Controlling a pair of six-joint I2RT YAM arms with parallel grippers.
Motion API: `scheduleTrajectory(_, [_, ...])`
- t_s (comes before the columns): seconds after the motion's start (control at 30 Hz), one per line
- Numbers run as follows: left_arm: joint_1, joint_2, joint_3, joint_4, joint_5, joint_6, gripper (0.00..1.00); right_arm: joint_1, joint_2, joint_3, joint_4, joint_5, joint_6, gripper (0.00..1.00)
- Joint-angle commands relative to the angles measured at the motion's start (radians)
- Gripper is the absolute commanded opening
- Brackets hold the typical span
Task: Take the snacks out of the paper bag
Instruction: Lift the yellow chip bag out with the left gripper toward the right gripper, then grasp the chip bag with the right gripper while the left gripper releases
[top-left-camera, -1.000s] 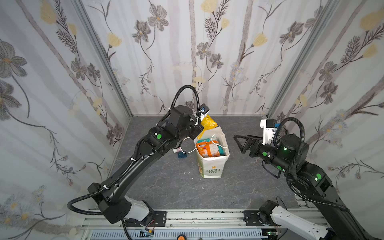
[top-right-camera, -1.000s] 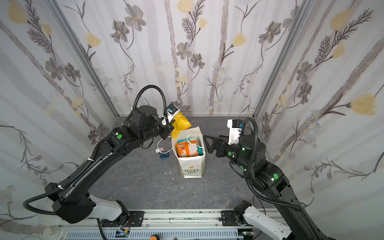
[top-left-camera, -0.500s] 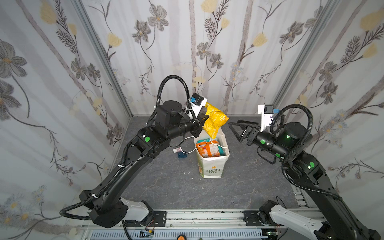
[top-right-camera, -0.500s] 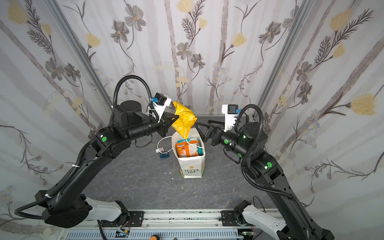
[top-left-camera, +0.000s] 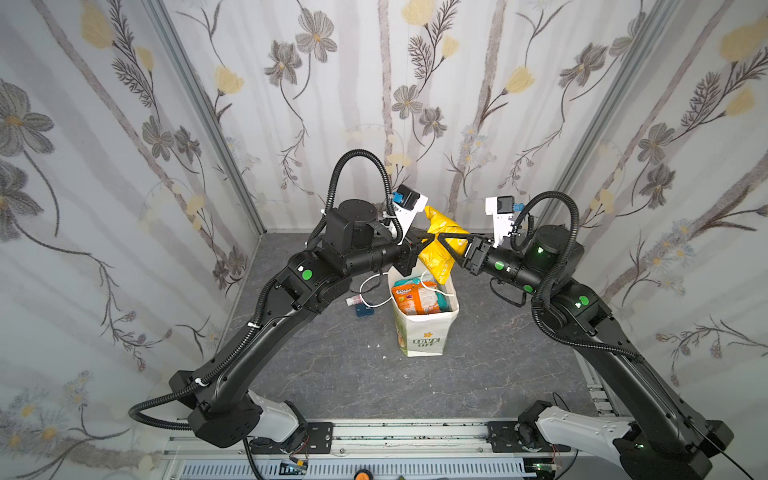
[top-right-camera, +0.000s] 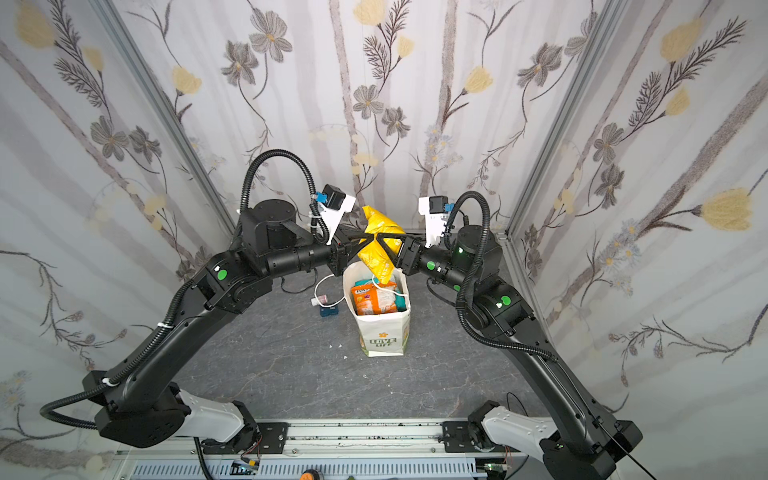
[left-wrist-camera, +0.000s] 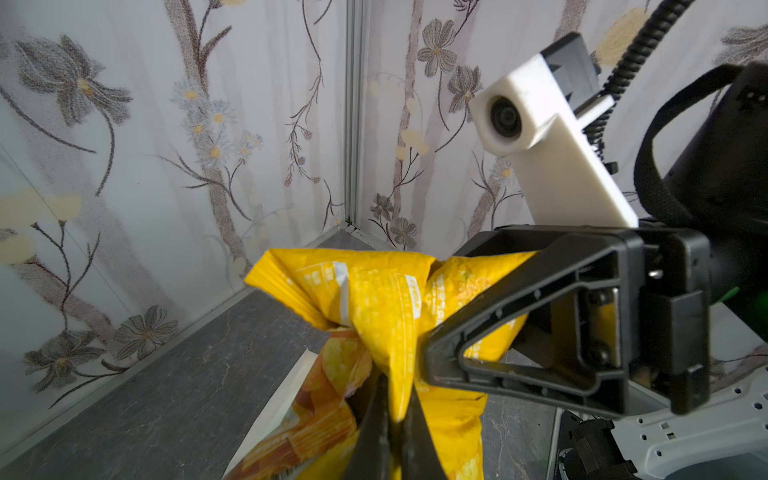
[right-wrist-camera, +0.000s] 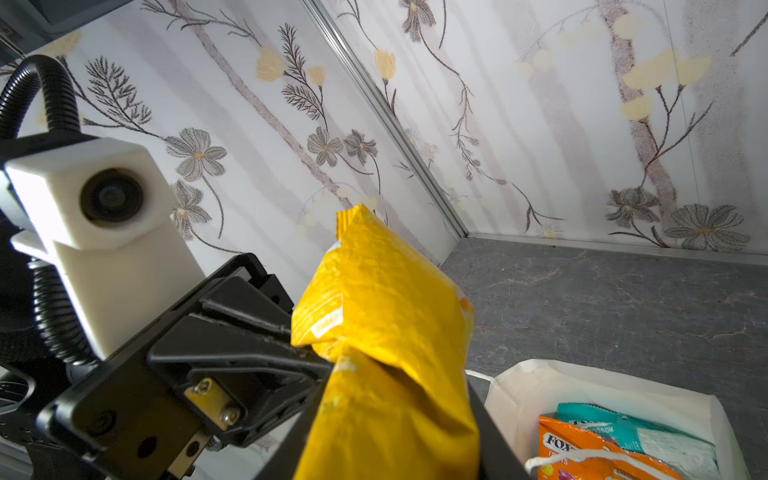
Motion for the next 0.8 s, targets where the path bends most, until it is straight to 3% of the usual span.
scheduleTrajectory(0.0, [0.001,0.004,0.011,0.03,-0.028,-0.004,0.0,0.002,-0.002,-0.012,0.065,-0.026,0.025,0.25])
scheduleTrajectory(0.07, [0.0,0.003,0.012,0.033,-0.03,-0.006,0.04,0.001,-0.004,-0.012,0.065,-0.021,0.028,0.18])
scheduleTrajectory(0.27, [-0.001,-0.032,-0.005,0.039,-0.039,-0.004,0.36,-0.016,-0.014,-0.012,0.065,0.014,0.035,0.08])
scheduleTrajectory(0.4, [-0.001,-0.085,-0.041,0.044,-0.05,-0.011,0.5,-0.066,-0.018,-0.001,0.076,0.017,0.056,0.04])
scheduleTrajectory(0.6, [-0.001,-0.21,-0.149,0.099,0.004,-0.094,0.66,-0.241,0.012,0.003,0.174,-0.071,0.144,0.03])
scheduleTrajectory(0.77, [-0.003,-0.294,-0.237,0.104,0.015,-0.163,0.86,-0.401,0.094,0.002,0.262,-0.138,0.217,0.03])
